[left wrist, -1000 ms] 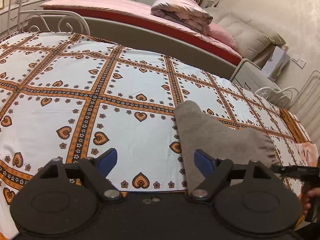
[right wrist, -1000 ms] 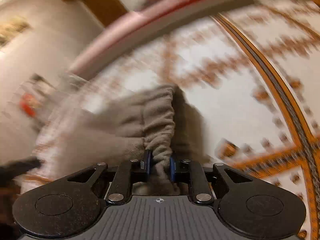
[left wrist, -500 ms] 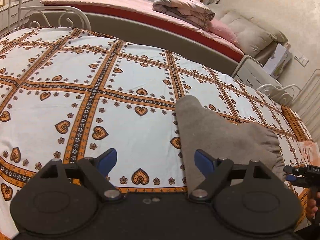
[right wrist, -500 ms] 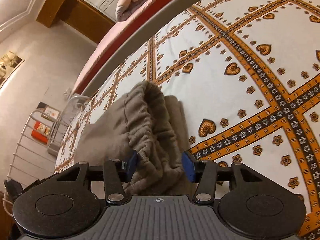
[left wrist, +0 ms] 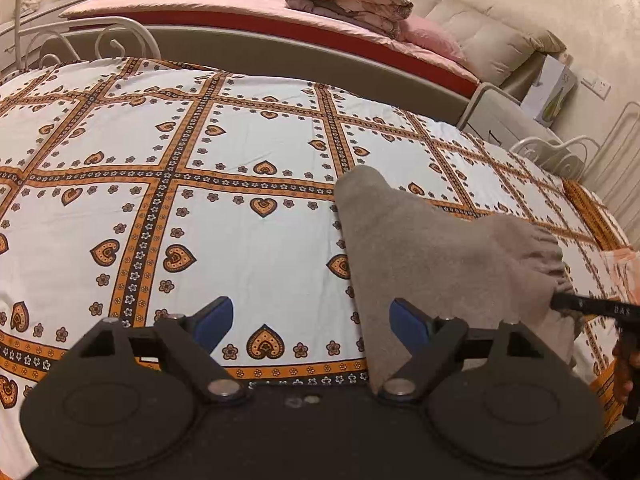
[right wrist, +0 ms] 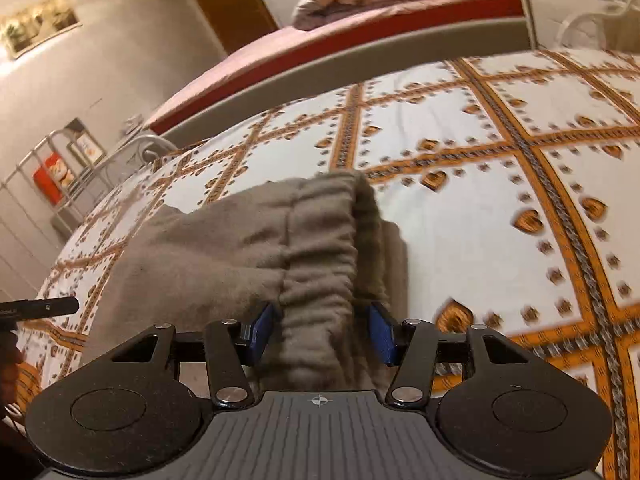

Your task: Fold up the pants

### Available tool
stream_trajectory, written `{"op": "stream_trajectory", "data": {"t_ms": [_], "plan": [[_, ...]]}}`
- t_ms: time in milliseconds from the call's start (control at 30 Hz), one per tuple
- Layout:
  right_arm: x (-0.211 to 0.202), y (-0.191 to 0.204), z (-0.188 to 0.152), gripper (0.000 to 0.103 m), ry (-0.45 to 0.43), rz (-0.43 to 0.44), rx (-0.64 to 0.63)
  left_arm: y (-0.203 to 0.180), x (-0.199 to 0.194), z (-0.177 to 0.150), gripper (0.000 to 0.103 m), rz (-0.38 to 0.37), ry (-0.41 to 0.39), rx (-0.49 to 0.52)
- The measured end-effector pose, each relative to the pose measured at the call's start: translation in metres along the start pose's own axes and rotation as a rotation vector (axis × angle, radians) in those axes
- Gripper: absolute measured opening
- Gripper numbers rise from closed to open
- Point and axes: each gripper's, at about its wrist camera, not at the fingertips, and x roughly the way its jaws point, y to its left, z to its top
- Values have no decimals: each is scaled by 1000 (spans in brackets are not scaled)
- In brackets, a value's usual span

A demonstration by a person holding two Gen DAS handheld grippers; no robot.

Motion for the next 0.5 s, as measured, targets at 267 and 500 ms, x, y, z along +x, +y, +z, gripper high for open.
{"op": "stream_trajectory", "data": {"t_ms": [267,500], "plan": [[-4,11,13,22,-54,45,-23,-13,7,-4,79,14,27,74],[7,-17,8,33,-5,-41,98,-17,9,-5,79,18,26,90]]}}
